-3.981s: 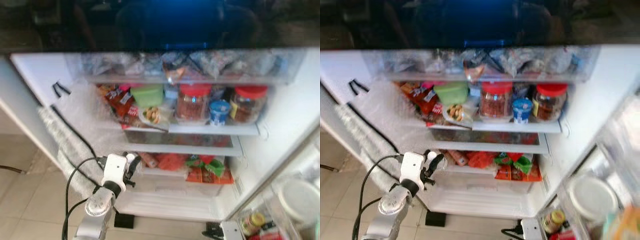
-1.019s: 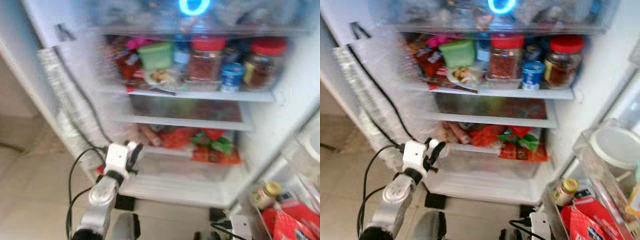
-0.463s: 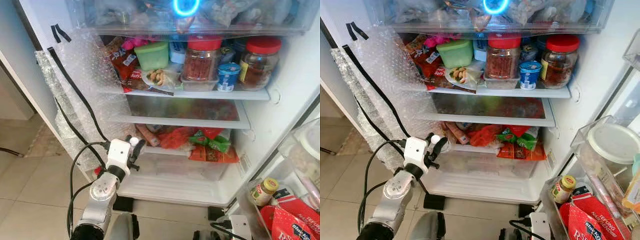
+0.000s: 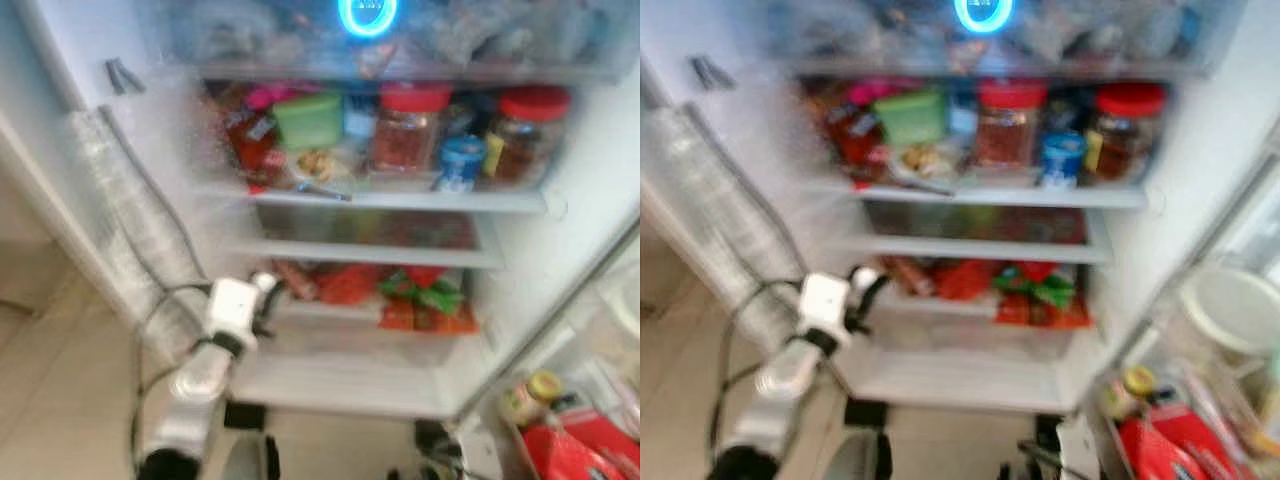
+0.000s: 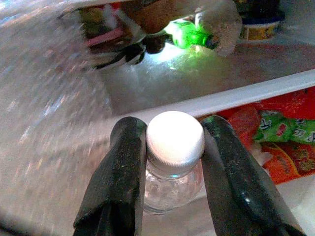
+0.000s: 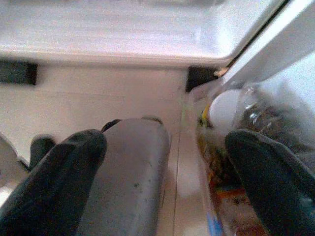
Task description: Restocking fridge
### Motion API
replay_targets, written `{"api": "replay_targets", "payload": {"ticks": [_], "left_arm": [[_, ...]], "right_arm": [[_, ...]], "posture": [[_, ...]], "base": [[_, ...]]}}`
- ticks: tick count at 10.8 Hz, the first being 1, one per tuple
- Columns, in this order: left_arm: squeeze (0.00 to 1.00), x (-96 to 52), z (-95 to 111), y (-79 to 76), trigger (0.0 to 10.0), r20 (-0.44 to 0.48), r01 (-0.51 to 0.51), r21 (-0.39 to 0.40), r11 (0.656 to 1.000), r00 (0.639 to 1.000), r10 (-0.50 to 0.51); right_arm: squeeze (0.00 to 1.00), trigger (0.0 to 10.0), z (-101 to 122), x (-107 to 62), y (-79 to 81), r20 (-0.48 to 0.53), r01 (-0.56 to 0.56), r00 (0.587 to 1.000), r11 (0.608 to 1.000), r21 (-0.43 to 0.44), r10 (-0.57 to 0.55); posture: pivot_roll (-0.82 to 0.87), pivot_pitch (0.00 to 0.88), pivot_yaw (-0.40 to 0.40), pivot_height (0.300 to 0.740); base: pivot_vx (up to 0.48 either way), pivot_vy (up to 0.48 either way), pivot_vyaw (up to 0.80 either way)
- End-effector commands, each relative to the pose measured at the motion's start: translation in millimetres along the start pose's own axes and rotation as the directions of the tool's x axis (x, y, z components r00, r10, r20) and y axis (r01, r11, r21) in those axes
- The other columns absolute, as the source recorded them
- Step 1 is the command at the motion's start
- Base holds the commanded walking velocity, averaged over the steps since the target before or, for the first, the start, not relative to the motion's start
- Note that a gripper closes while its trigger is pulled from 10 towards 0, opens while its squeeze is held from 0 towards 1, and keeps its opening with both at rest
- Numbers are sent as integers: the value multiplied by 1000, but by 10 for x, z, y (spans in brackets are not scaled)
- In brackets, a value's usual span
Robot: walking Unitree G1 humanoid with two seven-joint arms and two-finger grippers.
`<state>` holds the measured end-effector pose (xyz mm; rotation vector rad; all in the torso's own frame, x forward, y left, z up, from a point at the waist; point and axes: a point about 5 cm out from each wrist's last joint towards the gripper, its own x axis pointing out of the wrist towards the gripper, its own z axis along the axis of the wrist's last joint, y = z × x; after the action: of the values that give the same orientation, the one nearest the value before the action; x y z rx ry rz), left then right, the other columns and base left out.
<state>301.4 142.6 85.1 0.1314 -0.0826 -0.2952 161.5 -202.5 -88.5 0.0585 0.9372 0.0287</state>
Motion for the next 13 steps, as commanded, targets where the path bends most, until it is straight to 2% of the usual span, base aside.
{"api": "replay_targets", "payload": {"ticks": [1,4,7,11,13], "left_arm": [[0,69,81,-99,10000,43,30,-7,1000,999,-30],[0,72,105,-114,10000,56,40,-1,999,998,-40],[0,75,337,-164,10000,172,70,83,994,982,-84],[0,171,603,-161,10000,285,59,170,984,953,-106],[0,216,544,-118,10000,289,35,185,982,953,-88]], "right_arm": [[0,10000,-187,-30,53,-74,-25,997,1000,16,26],[0,10000,-187,-30,56,-75,-29,997,1000,13,30],[0,10000,-187,-31,57,-76,-34,996,999,6,35],[0,10000,-193,-32,63,-78,-40,996,999,7,40],[0,10000,-191,-32,63,-73,-40,997,999,8,40]], "posture": [[-33,56,50,626],[-33,57,50,626],[-31,59,49,626],[-37,60,51,626],[-42,61,49,626]], "base": [[360,0,0],[354,0,0],[0,0,0],[0,0,0],[0,0,0]]}}
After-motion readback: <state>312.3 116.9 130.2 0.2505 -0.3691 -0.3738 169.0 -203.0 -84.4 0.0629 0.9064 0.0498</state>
